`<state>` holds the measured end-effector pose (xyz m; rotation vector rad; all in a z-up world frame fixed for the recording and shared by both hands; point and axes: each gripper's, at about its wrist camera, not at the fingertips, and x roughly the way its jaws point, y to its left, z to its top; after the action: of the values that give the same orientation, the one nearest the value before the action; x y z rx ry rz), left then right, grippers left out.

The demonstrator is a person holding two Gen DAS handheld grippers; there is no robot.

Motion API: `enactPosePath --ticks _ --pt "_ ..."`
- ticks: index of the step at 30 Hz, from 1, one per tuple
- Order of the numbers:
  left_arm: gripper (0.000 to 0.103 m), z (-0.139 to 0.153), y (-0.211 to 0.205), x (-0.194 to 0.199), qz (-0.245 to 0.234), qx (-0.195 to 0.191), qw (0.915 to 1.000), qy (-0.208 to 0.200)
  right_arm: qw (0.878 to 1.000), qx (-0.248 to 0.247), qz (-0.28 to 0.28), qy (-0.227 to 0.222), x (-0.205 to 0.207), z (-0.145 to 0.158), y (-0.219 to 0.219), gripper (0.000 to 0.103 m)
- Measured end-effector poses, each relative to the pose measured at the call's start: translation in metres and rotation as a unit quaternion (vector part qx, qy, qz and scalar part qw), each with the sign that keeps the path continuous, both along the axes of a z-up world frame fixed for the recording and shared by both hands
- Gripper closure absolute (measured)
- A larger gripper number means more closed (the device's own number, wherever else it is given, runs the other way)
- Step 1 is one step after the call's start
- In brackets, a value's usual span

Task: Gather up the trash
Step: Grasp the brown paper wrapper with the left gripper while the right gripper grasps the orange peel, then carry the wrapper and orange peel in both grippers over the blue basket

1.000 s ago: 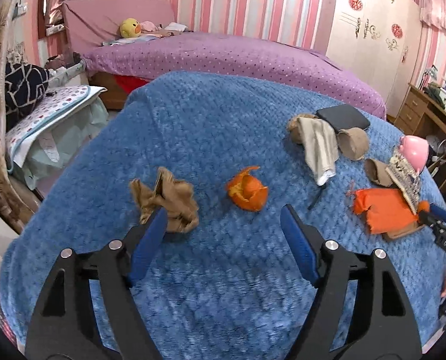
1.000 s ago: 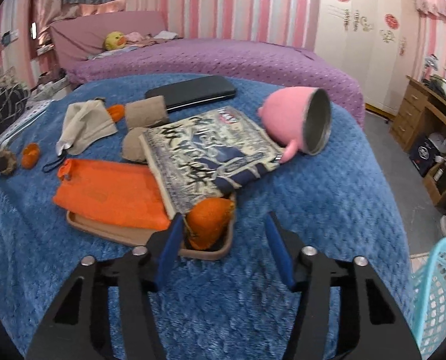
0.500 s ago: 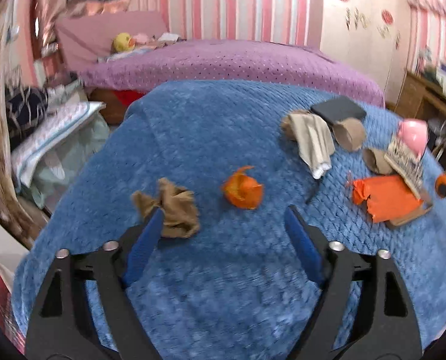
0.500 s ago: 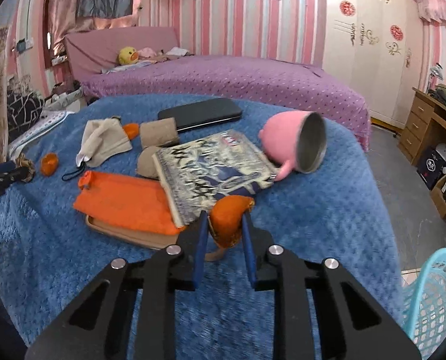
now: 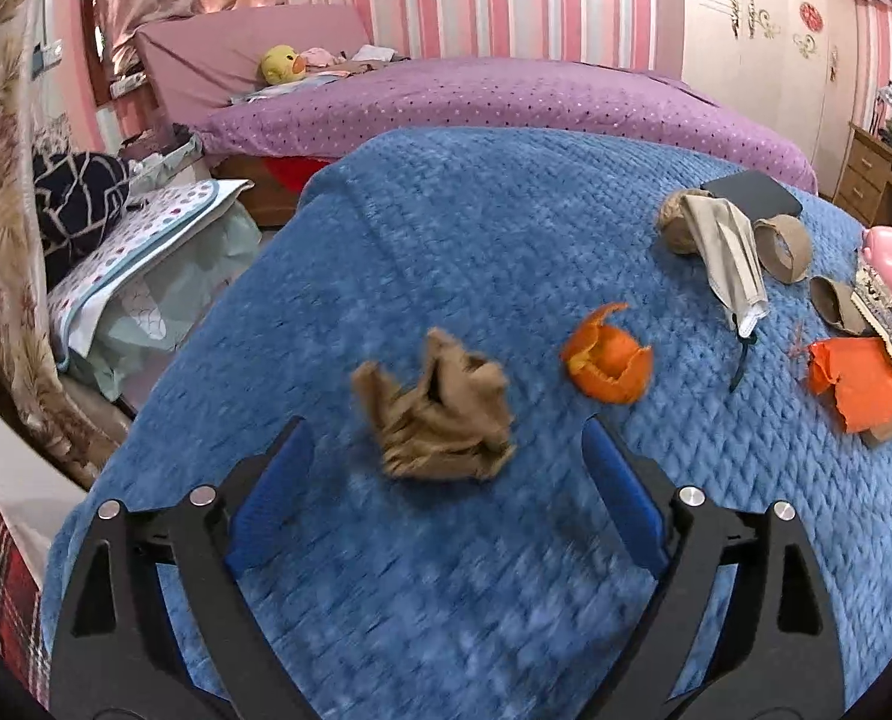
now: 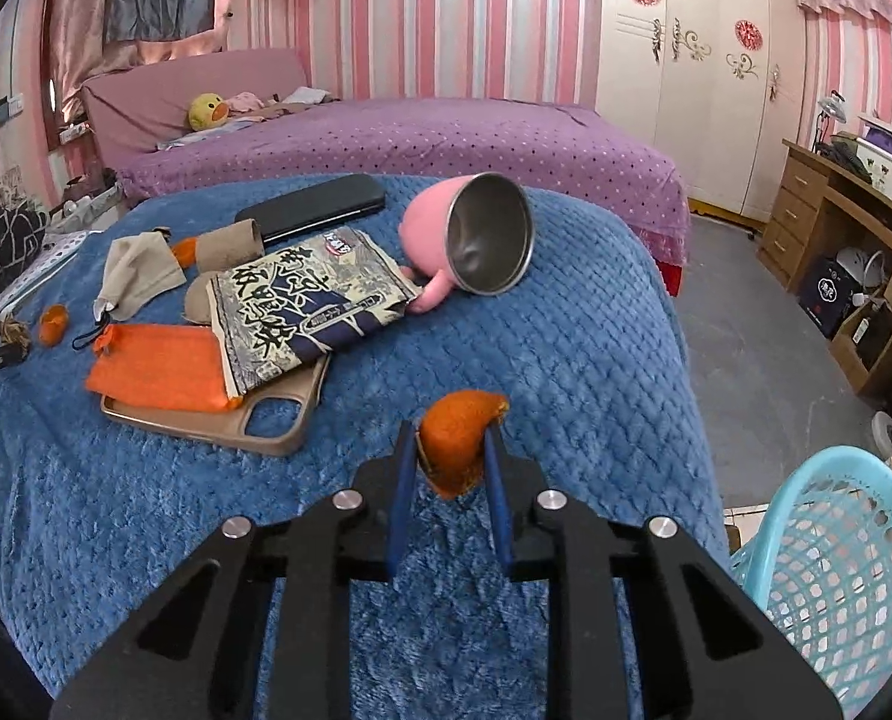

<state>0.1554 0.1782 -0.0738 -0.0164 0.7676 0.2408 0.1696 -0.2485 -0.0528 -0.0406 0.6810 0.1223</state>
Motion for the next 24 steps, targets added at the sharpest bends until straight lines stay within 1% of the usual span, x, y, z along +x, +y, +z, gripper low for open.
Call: enactPosePath --ticks 2,4,5,6,11,15,17,21,24 --pt "0.026 -0.001 -0.001 0.007 -0.001 -0.004 1.0 0.001 1.0 -0.002 0.002 0.001 -0.001 -0.001 0.0 0.081" --pt "0.053 -0.003 0.0 0.013 -0.001 -0.018 0.9998 0.007 1.0 -0.003 0.003 0.002 -0.003 -0.002 -0.001 0.081" --pt "0.059 -0.004 0.001 0.014 0.0 -0.022 0.9997 0.01 1.0 -0.002 0.003 0.002 -0.004 -0.002 -0.002 0.081" --pt "0.06 -0.005 0.002 0.015 0.003 -0.025 0.9996 0.012 1.0 -0.002 0.003 0.001 -0.006 -0.002 -0.003 0.081" --pt "0.06 0.004 -0.002 0.005 0.018 -0.023 0.9995 -0.01 1.0 0.0 0.001 -0.005 -0.012 0.001 -0.011 0.081" --pt "0.06 0.018 -0.016 -0.005 0.024 -0.04 0.9984 -0.033 1.0 0.007 -0.007 -0.013 -0.015 0.005 -0.022 0.081" --pt "0.06 0.024 -0.03 -0.008 0.025 -0.037 0.9981 -0.042 1.0 0.009 -0.012 -0.017 -0.017 0.007 -0.028 0.081" --pt "0.06 0.036 -0.074 -0.009 0.003 -0.03 0.9977 -0.061 1.0 0.01 -0.019 -0.022 -0.022 0.009 -0.039 0.081" --pt "0.06 0.038 -0.109 -0.007 -0.021 -0.041 0.9967 -0.067 0.999 0.005 -0.027 -0.028 -0.026 0.012 -0.046 0.081"
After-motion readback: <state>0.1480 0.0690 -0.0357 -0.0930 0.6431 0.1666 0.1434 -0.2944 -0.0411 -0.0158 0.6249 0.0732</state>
